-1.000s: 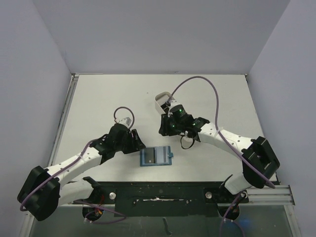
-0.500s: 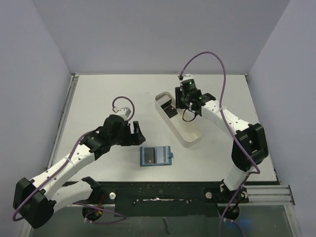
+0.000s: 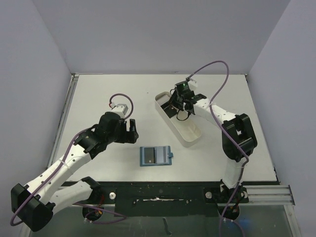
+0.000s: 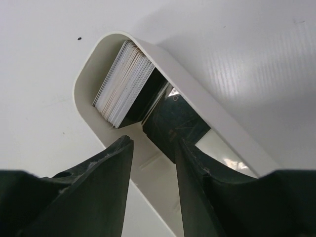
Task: Put the credit cards into the card holder
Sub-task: Pick up the credit card from the storage box.
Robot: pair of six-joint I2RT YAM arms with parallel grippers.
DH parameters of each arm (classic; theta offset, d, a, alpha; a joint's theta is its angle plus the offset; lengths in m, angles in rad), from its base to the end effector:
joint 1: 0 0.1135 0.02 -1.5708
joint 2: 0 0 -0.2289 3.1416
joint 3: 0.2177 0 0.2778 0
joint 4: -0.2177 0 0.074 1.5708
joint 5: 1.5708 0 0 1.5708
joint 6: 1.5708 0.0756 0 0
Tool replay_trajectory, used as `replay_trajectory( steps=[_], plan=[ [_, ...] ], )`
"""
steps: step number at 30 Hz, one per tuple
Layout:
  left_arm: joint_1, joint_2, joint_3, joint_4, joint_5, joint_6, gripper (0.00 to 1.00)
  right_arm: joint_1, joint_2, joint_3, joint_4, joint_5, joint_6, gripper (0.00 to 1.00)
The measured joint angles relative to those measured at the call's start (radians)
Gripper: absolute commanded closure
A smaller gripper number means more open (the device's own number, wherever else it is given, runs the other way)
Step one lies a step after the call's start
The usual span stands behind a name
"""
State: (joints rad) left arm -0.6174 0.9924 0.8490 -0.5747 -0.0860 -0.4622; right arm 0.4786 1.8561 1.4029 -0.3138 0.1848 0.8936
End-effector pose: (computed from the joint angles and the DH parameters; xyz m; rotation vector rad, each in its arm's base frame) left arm 0.2356 -0.1593 0.2275 0.1352 2.3253 -0.4577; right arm 0.4159 0.2001 0.1654 0.5791 2.2978 0.4678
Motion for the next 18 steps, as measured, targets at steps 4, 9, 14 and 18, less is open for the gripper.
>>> replay_trajectory(
  steps=[4, 9, 14, 18],
  plan=[
    [0.003, -0.014, -0.003, -0.002, 0.000, 0.007, 0.22, 0.013, 0.035, 0.005, 0.029, 0.019, 0.144, 0.56],
    [0.006, -0.051, -0.007, -0.003, 0.000, 0.014, 0.22, 0.014, 0.101, 0.027, 0.050, 0.040, 0.274, 0.52],
    [0.013, -0.060, -0.008, -0.002, 0.002, 0.022, 0.21, 0.014, 0.159, 0.040, 0.101, 0.046, 0.351, 0.51],
    [0.020, -0.060, -0.009, -0.003, 0.006, 0.023, 0.21, 0.016, 0.195, 0.063, 0.138, 0.048, 0.376, 0.51]
  ],
)
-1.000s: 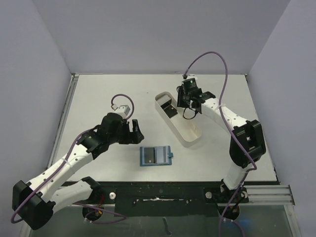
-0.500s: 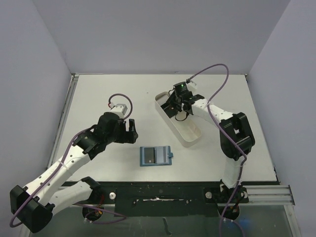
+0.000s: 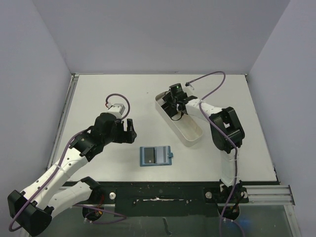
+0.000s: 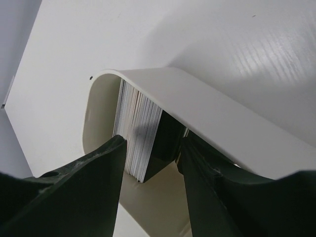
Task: Put the credit cards into the card holder
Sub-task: Pick up the credit card from the storage box.
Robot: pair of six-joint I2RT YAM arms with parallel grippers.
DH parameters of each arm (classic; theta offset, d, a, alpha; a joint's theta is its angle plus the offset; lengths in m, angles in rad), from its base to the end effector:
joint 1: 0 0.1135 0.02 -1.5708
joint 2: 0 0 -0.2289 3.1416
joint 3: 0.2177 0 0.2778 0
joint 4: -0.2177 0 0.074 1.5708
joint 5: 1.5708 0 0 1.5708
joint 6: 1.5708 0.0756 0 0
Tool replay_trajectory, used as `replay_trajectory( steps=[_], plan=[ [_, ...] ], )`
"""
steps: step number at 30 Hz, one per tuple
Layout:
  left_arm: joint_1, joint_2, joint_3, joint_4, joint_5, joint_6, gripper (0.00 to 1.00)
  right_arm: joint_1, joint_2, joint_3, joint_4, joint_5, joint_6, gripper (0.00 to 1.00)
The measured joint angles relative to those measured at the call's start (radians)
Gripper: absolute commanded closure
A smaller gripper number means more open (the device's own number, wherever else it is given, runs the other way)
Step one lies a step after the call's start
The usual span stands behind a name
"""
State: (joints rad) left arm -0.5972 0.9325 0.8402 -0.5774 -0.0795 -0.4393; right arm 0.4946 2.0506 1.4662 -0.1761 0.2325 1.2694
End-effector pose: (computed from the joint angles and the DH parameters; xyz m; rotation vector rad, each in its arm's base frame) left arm 0.2319 -0.1504 0.2394 0.1361 2.2764 -0.4676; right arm 0.4412 0.2182 0.1152 1.0121 2.1642 0.6129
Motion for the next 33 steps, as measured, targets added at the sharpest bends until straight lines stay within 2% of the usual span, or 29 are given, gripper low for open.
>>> replay_trajectory(
  steps=[8, 19, 27, 33],
  plan=[
    [0.005, -0.004, 0.000, 0.000, 0.005, 0.000, 0.21, 0.000, 0.024, 0.019, 0.026, 0.005, 0.036, 0.56],
    [0.023, -0.004, 0.000, 0.000, 0.009, 0.002, 0.21, -0.003, 0.024, 0.019, 0.064, 0.022, 0.042, 0.75],
    [0.024, -0.007, -0.006, 0.001, 0.010, 0.003, 0.21, -0.003, 0.024, 0.019, 0.072, 0.023, 0.037, 0.83],
    [0.025, -0.009, -0.013, 0.001, 0.010, 0.003, 0.21, -0.002, 0.024, 0.018, 0.072, 0.029, 0.038, 0.93]
  ],
)
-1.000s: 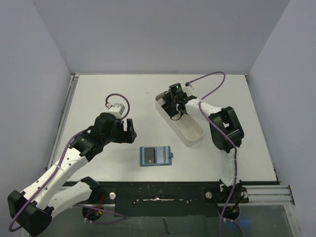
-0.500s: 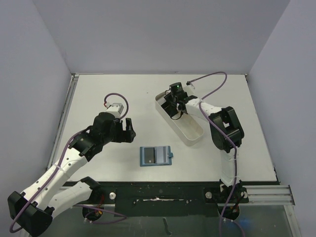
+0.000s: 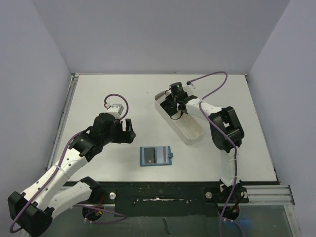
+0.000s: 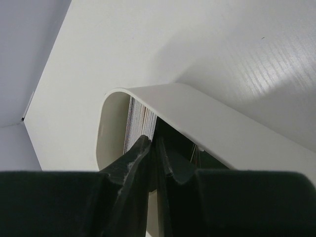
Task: Put the credit cards into the card holder
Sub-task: Pick up the credit card from the storage box.
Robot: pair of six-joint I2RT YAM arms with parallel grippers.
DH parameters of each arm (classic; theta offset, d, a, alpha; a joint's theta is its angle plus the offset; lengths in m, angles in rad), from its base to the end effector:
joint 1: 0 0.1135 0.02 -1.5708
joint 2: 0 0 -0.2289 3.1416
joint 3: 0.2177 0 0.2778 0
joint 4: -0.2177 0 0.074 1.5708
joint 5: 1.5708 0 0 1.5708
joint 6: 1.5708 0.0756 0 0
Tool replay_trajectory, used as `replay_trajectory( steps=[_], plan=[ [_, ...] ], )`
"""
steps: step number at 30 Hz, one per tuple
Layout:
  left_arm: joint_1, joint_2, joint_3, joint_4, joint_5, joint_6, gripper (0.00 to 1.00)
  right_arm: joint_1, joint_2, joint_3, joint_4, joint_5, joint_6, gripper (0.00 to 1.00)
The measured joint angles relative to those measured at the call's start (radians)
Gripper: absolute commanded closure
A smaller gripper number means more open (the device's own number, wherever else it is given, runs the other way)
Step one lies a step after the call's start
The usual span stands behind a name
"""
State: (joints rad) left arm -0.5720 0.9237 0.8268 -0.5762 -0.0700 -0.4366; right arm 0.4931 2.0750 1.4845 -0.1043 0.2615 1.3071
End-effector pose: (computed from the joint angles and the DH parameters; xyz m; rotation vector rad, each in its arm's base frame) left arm 0.2338 -0.1442 0.2365 0.1161 2.2806 -0.4614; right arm 0.4517 0.2205 0.1186 1.0503 2.0752 0.6620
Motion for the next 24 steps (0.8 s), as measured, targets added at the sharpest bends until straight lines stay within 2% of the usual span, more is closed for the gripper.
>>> replay_trajectory(
  steps=[3, 13, 24],
  plan=[
    [0.000, 0.000, 0.000, 0.000, 0.000, 0.000, 0.21, 0.004, 0.000, 0.000, 0.000, 0.007, 0.000, 1.00],
    [0.003, -0.006, -0.001, 0.000, 0.000, 0.000, 0.21, 0.019, -0.021, -0.050, 0.011, 0.021, 0.000, 1.00],
    [0.018, -0.006, -0.003, 0.000, 0.003, 0.000, 0.21, 0.019, -0.177, -0.169, 0.044, 0.024, -0.055, 1.00]
  ],
)
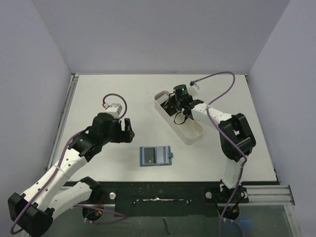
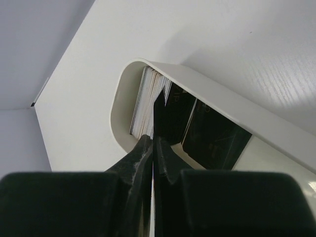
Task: Put the credit cards into the card holder
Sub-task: Pick up the credit card from the storage box.
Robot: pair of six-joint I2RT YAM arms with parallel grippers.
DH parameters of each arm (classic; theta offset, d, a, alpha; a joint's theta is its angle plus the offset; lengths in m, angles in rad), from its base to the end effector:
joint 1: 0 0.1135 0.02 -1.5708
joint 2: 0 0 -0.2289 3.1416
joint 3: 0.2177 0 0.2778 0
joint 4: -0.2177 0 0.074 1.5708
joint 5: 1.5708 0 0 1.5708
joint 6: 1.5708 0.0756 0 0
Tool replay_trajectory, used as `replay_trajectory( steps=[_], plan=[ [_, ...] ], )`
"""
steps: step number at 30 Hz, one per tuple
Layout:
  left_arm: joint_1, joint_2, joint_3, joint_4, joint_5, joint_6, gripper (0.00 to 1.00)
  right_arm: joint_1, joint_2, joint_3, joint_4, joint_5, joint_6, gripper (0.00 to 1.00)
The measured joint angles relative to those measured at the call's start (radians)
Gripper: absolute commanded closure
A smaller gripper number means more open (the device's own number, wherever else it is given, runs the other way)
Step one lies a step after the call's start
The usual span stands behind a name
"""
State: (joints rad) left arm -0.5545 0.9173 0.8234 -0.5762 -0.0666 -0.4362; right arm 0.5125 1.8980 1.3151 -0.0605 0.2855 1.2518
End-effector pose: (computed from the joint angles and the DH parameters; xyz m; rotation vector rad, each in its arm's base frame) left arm 0.2353 -0.1398 0.2367 0.0981 2.2776 -0.4571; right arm 0.4203 0.2121 0.1431 0.9685 2.0497 0.6665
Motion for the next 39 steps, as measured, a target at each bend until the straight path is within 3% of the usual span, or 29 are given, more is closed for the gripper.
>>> replay_trajectory(
  steps=[12, 19, 28, 39],
  plan=[
    [0.002, 0.001, 0.000, 0.000, 0.005, -0.001, 0.21, 0.000, -0.117, -0.080, 0.021, 0.003, -0.159, 1.00],
    [0.003, 0.003, -0.018, 0.024, 0.064, -0.040, 0.24, 0.013, -0.280, -0.156, -0.008, 0.020, -0.274, 1.00],
    [0.007, 0.010, -0.206, 0.242, 0.298, -0.264, 0.29, 0.051, -0.508, -0.295, -0.063, -0.001, -0.355, 1.00],
    [0.022, -0.036, -0.312, 0.498, 0.443, -0.525, 0.33, 0.286, -0.807, -0.503, -0.108, -0.056, -0.327, 1.00]
  ],
)
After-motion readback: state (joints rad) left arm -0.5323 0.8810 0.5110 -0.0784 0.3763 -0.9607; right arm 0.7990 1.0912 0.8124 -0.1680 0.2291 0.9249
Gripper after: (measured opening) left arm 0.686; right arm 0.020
